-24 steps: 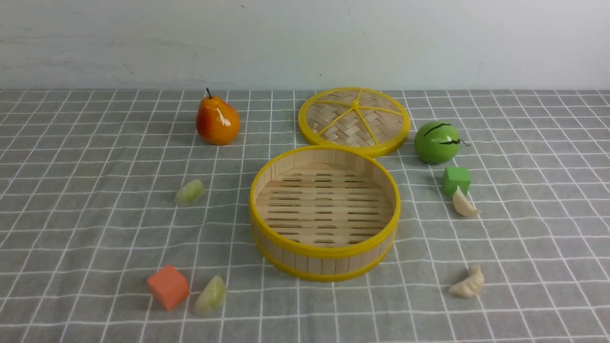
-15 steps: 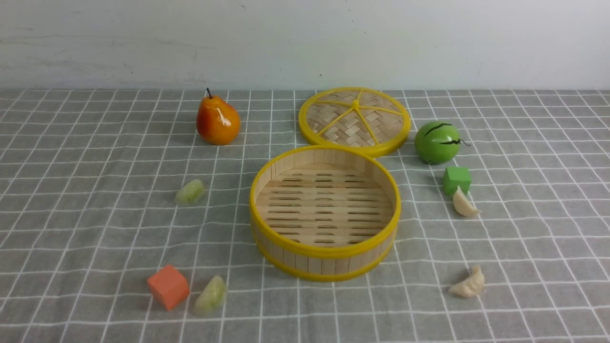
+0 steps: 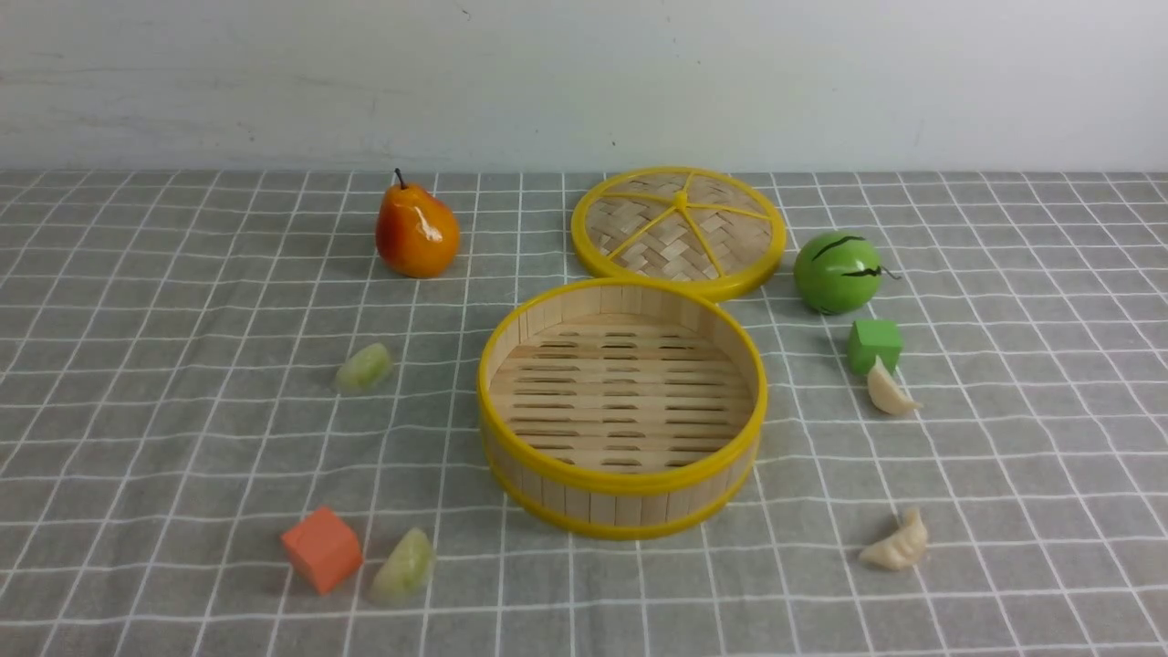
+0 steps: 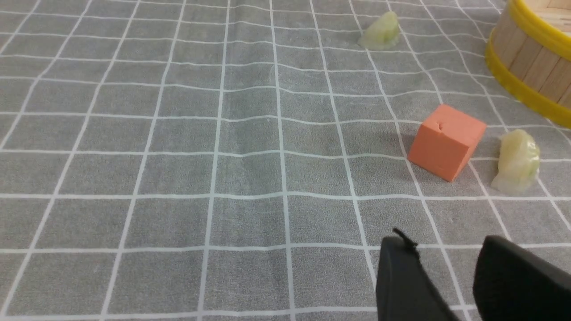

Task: Put the dumplings into the steamer on the table with the grey tablecloth.
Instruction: 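Reach for and grasp a dumpling on the table with the left gripper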

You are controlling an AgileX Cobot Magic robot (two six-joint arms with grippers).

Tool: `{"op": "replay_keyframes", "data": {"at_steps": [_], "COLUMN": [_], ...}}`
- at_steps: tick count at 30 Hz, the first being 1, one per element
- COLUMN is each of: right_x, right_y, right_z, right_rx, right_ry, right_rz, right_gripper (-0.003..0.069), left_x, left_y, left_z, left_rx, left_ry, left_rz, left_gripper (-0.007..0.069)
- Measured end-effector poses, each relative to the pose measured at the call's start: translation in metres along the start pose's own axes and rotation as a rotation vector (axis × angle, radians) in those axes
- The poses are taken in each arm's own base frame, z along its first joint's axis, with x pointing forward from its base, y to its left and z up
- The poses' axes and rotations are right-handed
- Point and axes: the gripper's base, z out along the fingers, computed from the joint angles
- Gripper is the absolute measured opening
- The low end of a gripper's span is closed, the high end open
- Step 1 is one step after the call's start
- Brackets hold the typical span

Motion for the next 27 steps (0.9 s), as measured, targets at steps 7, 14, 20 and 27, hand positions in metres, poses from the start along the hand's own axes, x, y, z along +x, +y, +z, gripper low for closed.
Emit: {"op": "replay_keyframes", "data": {"at_steps": [7,14,20,27], "right_x": [0.0,-0.002,-0.016,-0.049], "right_y": [0.0,0.0,0.003,0.011], "right_z": [0.0,0.0,-0.001,-0.015], "right_rx": [0.0,-0.004,-0.035,-0.117], "right_ry": [0.0,-0.019,-0.208,-0.6], "right_rz": [0.0,0.0,-0.021,-0.052], "right_gripper": [0.007,0.008,0.0089,0.0098], "left_x": [-0.005,-0.017,-0.032,-0.051], "left_y": [0.0,-0.002,-0.003,-0.005], "left_z": [0.0,-0.002,-0.006,-0.015], "left_rx": [0.005,0.02,0.037,0.068], "left_ry": [-0.052,-0.191,-0.359,-0.588], "left_rz": [0.0,0.0,-0.001,-0.028], "left_gripper": [0.0237,0.0237,0.0237,0.0237]}}
